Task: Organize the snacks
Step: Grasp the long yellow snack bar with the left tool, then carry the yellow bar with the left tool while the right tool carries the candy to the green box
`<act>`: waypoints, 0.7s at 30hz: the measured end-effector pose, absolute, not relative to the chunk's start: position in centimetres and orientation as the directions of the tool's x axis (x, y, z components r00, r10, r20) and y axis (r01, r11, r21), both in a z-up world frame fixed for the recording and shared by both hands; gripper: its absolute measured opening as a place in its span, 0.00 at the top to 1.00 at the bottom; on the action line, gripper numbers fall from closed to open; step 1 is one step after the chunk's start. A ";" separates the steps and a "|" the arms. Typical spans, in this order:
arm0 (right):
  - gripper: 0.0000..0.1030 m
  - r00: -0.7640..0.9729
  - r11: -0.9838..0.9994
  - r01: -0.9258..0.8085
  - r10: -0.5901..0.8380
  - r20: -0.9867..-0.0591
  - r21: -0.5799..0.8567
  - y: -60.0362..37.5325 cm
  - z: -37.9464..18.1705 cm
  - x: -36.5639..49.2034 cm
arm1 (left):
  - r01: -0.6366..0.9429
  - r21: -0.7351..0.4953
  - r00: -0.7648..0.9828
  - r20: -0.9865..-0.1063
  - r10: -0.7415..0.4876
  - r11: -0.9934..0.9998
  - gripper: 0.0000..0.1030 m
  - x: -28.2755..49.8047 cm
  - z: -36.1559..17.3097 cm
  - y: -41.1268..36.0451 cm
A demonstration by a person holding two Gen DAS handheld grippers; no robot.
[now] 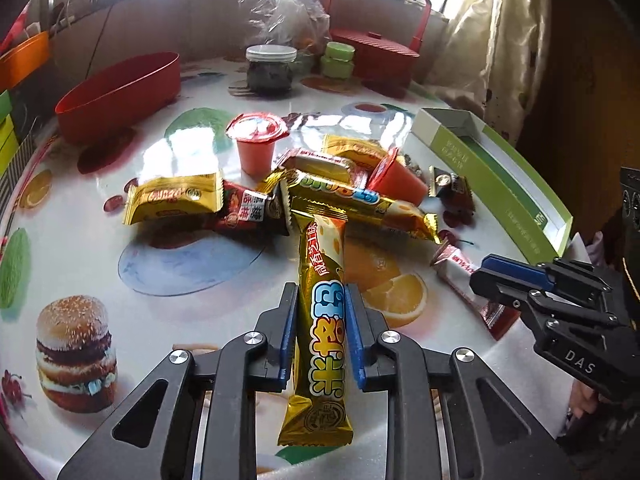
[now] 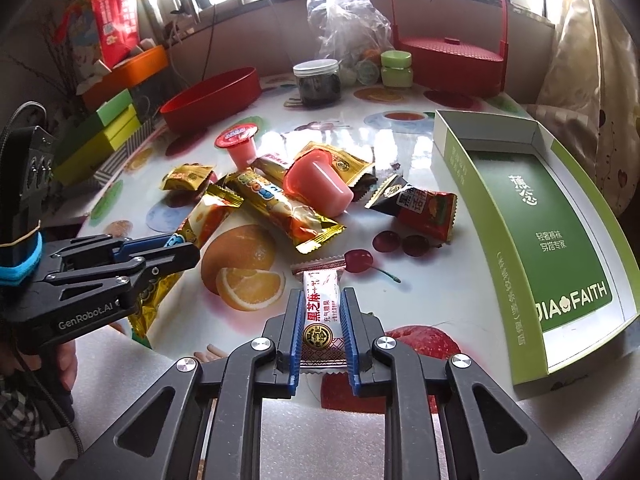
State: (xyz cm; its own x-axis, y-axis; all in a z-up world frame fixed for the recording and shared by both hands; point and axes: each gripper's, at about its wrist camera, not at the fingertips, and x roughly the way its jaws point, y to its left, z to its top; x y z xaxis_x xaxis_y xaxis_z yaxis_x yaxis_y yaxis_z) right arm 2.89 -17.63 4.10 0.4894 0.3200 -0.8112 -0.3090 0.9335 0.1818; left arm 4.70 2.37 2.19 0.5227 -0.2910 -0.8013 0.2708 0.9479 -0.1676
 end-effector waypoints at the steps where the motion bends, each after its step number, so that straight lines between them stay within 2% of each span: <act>1: 0.83 0.487 0.934 -0.310 0.317 -0.814 0.179 -17.6 4.0 2.9 | 0.269 -0.171 0.518 -0.804 -0.292 0.948 0.77 4.7 2.0 2.4; 5: 0.82 0.476 0.938 -0.308 0.296 -0.828 0.158 -17.6 3.6 2.8 | 0.255 -0.174 0.505 -0.815 -0.285 0.951 0.77 4.9 1.3 2.5; 9: 0.72 0.454 0.939 -0.315 0.276 -0.848 0.137 -17.2 2.8 2.9 | 0.249 -0.177 0.506 -0.814 -0.284 0.952 0.77 4.9 1.3 2.5; 13: 0.72 0.459 0.938 -0.324 0.273 -0.846 0.127 -16.9 2.7 2.9 | 0.248 -0.176 0.507 -0.814 -0.282 0.953 0.77 4.9 1.2 2.5; 15: 0.77 0.465 0.940 -0.323 0.260 -0.846 0.111 -16.9 2.7 2.9 | 0.245 -0.172 0.508 -0.816 -0.277 0.954 0.77 4.9 1.2 2.5; 21: 0.81 0.474 0.933 -0.338 0.280 -0.835 0.121 -17.1 3.2 2.7 | 0.236 -0.161 0.525 -0.809 -0.265 0.958 0.77 4.6 1.7 2.4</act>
